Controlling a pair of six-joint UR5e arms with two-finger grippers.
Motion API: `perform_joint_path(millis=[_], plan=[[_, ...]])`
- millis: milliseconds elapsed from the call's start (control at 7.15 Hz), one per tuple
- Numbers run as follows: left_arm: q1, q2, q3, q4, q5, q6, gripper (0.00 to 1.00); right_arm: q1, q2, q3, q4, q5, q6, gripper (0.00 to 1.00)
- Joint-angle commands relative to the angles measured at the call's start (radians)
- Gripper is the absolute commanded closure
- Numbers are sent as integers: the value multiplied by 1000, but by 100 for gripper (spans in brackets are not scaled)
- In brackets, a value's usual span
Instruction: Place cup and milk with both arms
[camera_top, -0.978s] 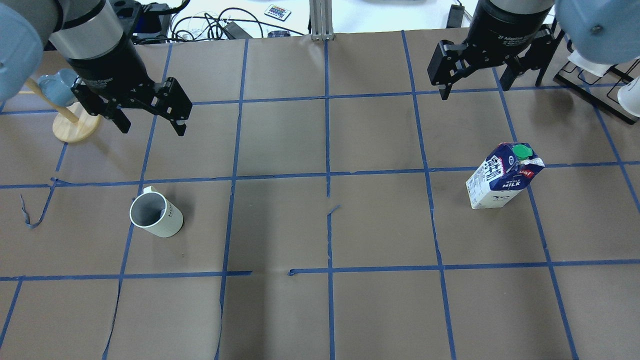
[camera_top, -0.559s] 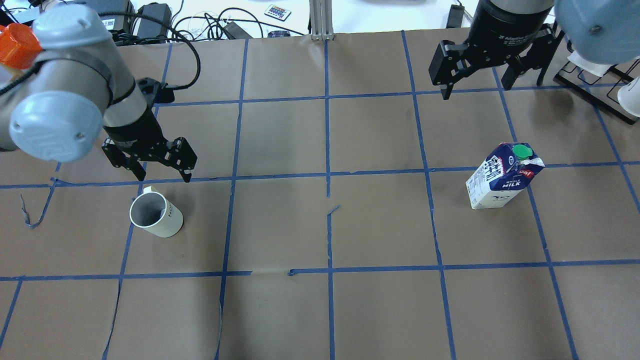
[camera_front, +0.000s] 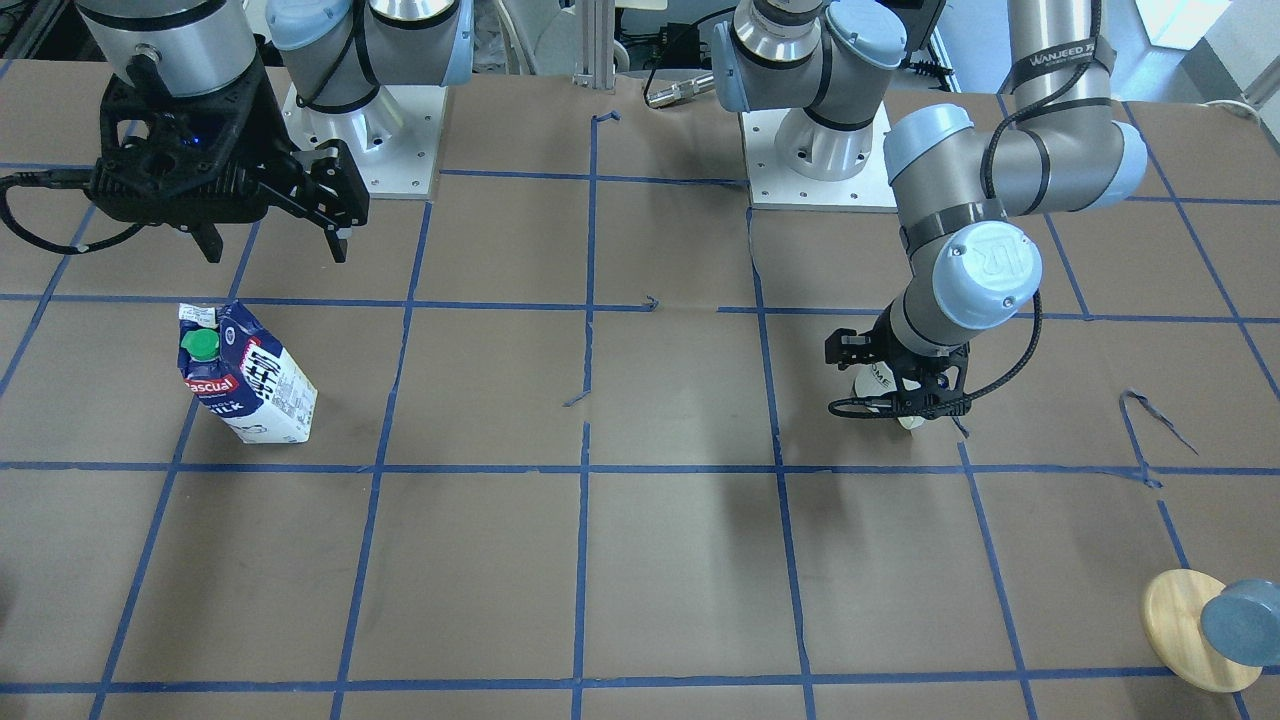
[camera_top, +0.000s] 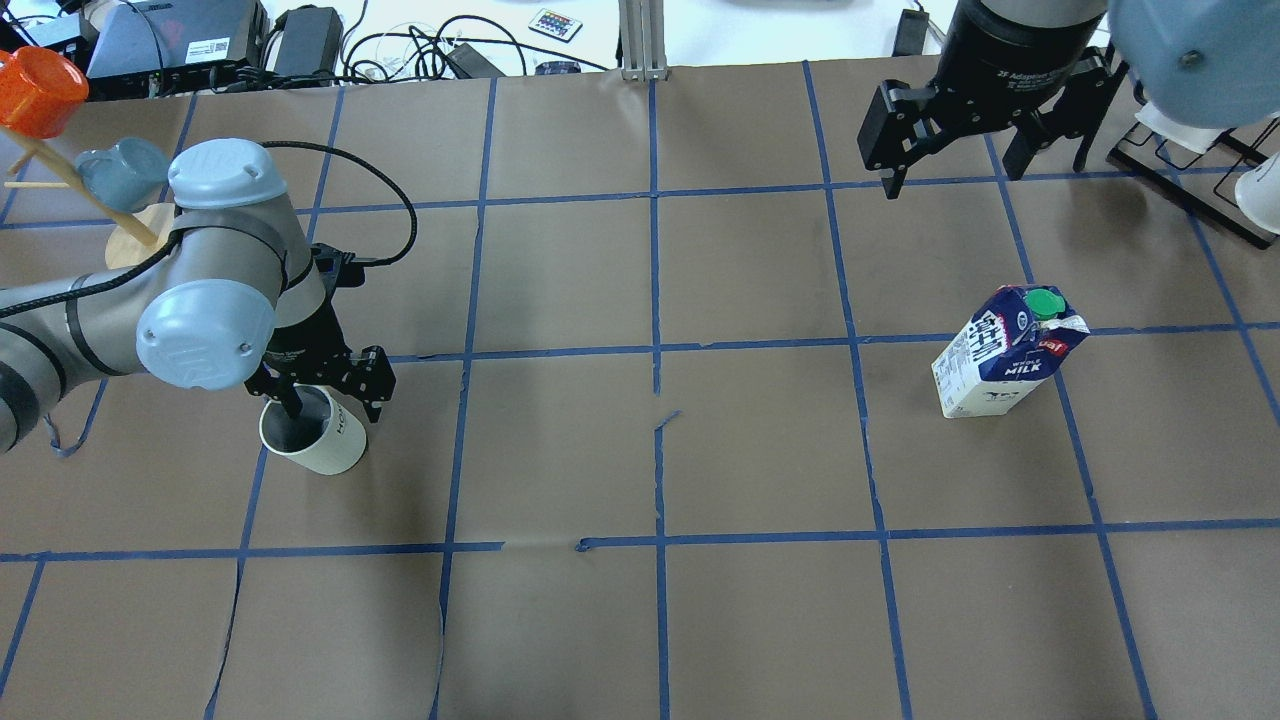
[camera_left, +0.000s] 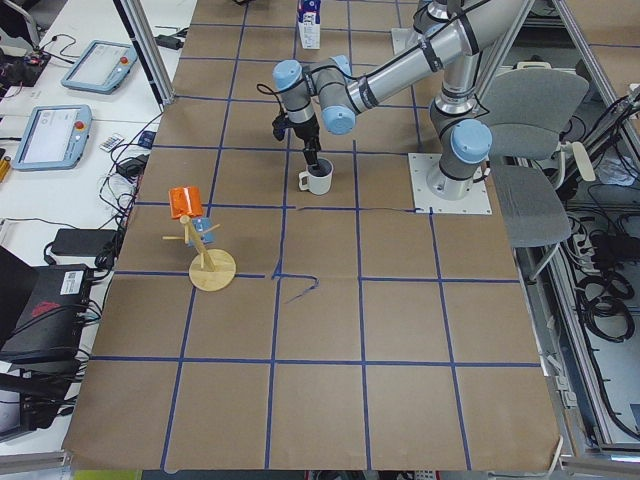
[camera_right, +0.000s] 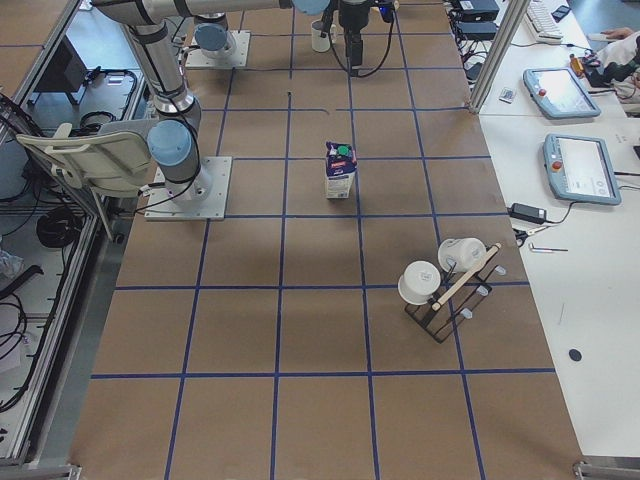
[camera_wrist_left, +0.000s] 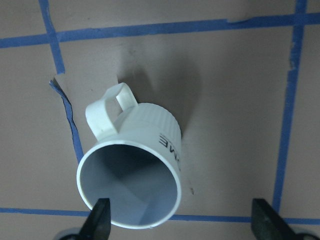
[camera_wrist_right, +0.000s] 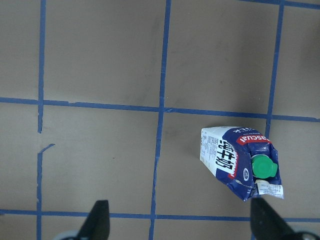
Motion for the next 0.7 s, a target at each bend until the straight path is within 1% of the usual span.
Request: perform_joint_path(millis=[0, 559], plan=[[1, -14, 6, 2, -11, -20, 100, 0, 0, 0, 0, -1, -1, 0], [-13, 1, 72, 3, -18, -23, 100, 0, 2, 0, 3, -1, 1, 0]])
